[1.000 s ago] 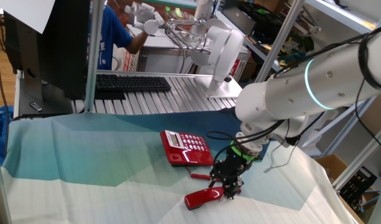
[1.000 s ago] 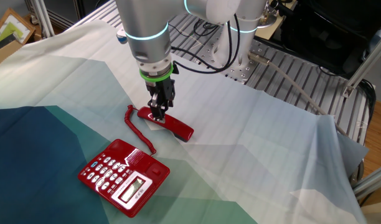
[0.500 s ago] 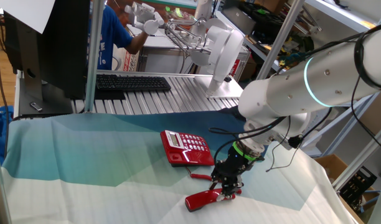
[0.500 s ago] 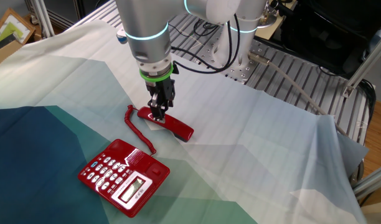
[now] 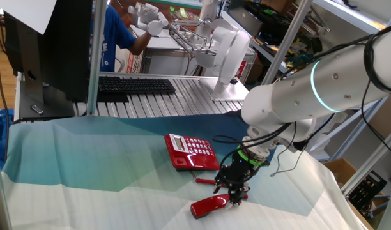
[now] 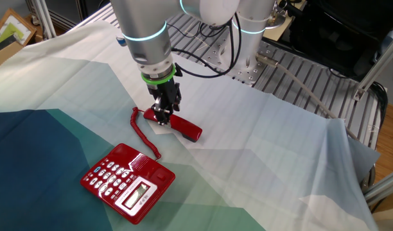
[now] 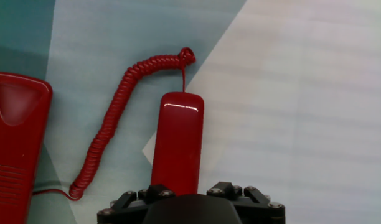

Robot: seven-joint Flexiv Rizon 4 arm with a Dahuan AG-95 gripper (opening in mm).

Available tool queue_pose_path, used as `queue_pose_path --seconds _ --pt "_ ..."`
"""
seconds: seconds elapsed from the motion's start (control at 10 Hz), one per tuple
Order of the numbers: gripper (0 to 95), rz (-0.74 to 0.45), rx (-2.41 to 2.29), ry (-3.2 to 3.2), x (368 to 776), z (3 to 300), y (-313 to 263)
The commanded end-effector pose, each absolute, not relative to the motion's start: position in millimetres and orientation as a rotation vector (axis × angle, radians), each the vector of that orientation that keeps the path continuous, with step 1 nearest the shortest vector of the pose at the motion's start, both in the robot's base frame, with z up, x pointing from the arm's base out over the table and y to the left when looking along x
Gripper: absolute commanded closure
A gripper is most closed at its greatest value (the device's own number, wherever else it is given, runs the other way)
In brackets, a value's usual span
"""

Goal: Place the handset of the telephone on the corresponding phone cradle

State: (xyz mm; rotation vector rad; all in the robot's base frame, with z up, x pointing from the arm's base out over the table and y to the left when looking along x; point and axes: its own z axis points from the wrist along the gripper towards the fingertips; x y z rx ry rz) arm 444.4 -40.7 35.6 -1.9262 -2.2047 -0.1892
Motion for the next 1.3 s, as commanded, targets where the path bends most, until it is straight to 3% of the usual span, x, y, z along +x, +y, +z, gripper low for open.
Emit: queue_pose_path --seconds 0.1,1.3 --pt "38.0 -0.193 -1.942 -2.182 444.6 36.5 -40.5" --pt "38.0 -0.22 -1.889 -2.264 444.7 33.1 -39.4"
